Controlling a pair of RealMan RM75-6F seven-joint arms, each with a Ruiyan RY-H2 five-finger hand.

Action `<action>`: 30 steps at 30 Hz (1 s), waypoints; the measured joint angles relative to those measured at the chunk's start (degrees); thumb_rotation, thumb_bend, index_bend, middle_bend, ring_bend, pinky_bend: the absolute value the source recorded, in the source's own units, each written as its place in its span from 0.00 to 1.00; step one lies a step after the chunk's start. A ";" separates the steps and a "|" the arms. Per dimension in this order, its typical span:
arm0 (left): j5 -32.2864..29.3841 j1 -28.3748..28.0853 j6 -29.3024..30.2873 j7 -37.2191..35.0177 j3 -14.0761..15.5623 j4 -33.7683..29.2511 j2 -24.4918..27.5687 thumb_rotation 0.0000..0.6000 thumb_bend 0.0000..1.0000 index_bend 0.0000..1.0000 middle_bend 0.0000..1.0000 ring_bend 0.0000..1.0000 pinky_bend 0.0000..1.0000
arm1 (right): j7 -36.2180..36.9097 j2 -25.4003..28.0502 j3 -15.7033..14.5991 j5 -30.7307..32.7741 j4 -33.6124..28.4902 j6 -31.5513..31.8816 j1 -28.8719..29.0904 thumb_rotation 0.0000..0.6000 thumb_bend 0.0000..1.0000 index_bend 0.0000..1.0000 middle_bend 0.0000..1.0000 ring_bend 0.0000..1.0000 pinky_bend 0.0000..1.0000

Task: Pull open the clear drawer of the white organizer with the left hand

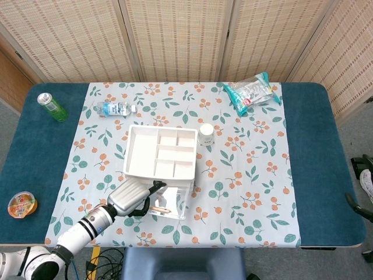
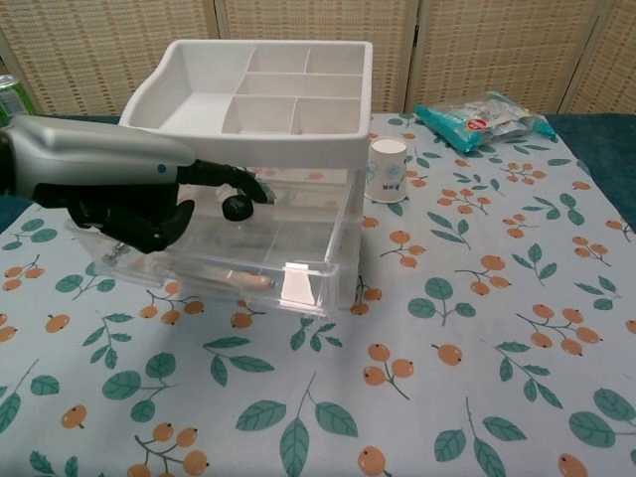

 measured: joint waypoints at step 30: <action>-10.01 -4.88 6.57 9.23 3.13 -3.97 0.40 0.56 0.82 0.12 1.00 1.00 1.00 | 1.65 -0.43 0.13 0.52 1.51 -0.25 -0.05 1.00 0.28 0.04 0.19 0.13 0.04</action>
